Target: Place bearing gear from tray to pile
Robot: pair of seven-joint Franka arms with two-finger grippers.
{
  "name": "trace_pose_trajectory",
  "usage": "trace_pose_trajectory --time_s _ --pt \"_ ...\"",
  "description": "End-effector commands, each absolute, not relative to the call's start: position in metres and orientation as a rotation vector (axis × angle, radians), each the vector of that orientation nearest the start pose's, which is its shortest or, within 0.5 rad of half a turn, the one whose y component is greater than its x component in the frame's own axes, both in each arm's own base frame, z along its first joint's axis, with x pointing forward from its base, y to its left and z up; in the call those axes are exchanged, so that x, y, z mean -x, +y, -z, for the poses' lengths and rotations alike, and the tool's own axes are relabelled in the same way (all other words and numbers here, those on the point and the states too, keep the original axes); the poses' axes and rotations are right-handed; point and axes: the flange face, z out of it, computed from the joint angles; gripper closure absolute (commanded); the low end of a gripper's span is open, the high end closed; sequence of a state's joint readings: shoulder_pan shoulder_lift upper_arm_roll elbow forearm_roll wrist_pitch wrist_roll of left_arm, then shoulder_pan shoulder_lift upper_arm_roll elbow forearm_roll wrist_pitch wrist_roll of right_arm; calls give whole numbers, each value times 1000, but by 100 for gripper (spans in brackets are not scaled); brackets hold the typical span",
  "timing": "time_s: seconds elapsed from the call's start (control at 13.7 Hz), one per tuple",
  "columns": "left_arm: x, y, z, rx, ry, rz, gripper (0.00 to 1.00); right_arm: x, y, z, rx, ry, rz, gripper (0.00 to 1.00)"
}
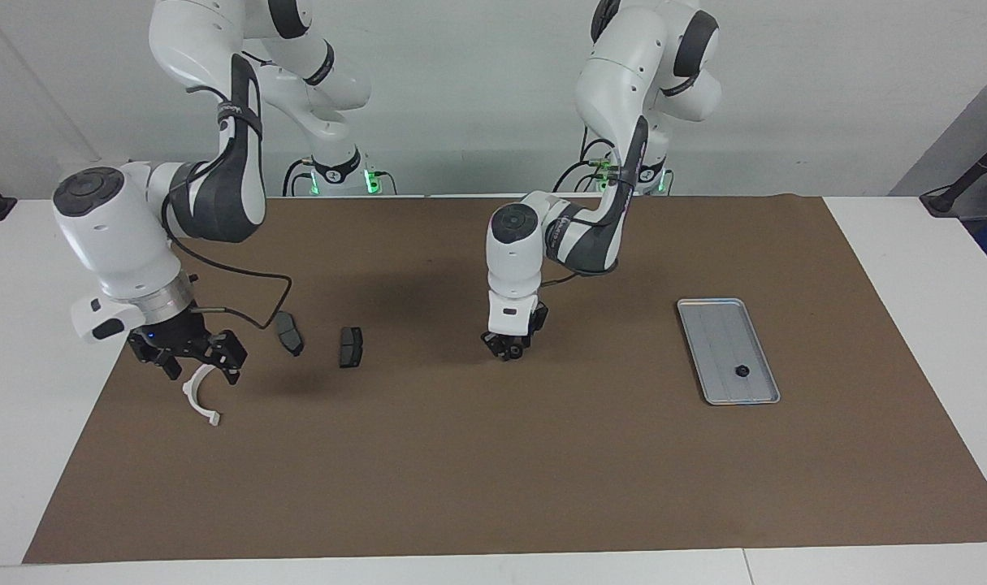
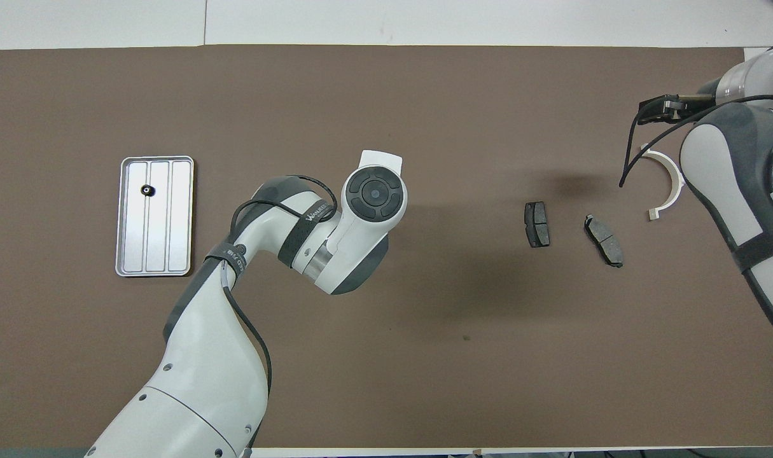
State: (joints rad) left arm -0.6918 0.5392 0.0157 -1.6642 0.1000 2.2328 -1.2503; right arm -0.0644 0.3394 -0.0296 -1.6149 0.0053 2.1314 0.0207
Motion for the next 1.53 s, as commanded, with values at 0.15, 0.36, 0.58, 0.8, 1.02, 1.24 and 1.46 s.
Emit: trace_pose_trajectory --time_s 0.15,0.36,0.58,0.8,1.02,1.24,1.46 --pt "-563 -374 -345 2942 -731 165 0 -671 25 -446 3148 45 205 0" --pt "-582 -322 -359 2934 -570 93 0 -664 86 -448 3137 109 192 0" --pt "-603 -224 -388 2965 -414 54 0 -645 154 -450 3147 247 135 0" --pt "-619 -124 -382 2991 -183 -7 0 -622 205 -452 3139 386 138 0" --pt "-632 -52 -380 3019 -25 -9 0 -598 255 -456 3103 539 146 0" --pt "-633 -5 -364 3028 -61 74 0 -583 286 -451 3083 590 163 0" --pt "-633 -2 -344 3032 -58 101 4 -587 303 -435 3077 582 222 0"
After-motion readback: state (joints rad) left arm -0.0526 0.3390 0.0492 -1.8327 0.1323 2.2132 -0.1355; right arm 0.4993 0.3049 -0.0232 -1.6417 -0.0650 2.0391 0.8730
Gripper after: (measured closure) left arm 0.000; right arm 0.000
